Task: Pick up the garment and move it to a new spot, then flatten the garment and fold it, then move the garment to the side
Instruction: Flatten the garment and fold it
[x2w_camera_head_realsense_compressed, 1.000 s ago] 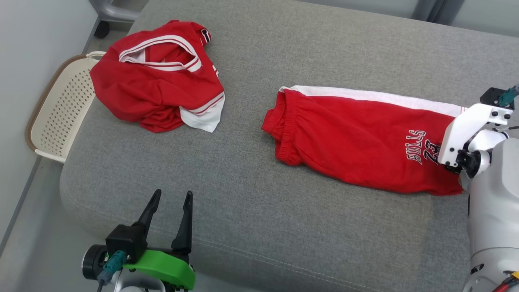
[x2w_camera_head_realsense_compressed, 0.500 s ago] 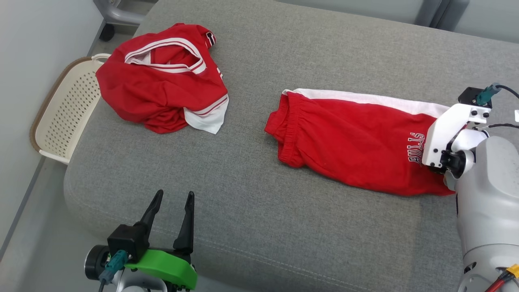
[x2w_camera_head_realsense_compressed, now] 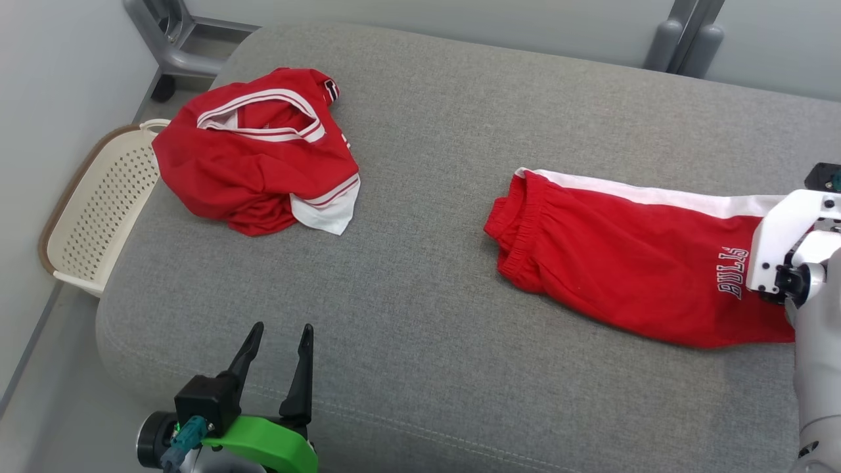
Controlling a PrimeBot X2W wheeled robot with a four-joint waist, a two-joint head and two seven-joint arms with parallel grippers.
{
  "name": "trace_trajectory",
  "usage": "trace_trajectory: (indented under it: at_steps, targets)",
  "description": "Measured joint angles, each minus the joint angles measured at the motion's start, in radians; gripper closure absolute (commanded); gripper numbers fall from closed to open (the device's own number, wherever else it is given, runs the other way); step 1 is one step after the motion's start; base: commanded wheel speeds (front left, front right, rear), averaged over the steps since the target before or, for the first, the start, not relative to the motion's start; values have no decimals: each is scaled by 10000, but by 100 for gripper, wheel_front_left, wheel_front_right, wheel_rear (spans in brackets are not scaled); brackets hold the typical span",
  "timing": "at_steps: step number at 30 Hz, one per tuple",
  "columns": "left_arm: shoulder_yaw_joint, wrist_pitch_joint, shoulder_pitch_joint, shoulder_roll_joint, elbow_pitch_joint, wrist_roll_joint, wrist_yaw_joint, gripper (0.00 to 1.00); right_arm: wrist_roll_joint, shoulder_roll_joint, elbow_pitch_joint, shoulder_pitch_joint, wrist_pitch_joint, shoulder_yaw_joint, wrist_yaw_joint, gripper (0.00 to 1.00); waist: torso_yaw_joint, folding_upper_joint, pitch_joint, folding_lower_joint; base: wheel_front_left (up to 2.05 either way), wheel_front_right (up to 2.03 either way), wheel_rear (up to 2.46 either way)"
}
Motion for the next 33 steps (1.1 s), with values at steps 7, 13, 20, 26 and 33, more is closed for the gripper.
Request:
trace_trajectory:
  at_steps: [7,13,20,26,33]
  targets:
    - [-86,48,154,8,-40,-23,69,0,-407,-416,-602,354,550,-178,0,100,-152,0,-369,0,0,0,0]
    - [-163,59,307,-10,-56,-105,86,0,-36,-107,-1103,390,1062,309,-2,100,-198,0,-610,0,0,0,0]
    - [-224,48,300,-25,-4,-128,86,0,1072,491,-1308,181,1244,1509,-2,100,-49,1,-729,0,0,0,0]
    - [-267,46,298,-17,29,-192,84,0,1737,748,-1166,-49,1149,2349,-2,100,235,0,-830,0,0,0,0]
    - [-426,46,291,-40,111,-196,54,0,1896,915,-387,-299,639,2516,-2,100,785,0,-885,0,0,0,0]
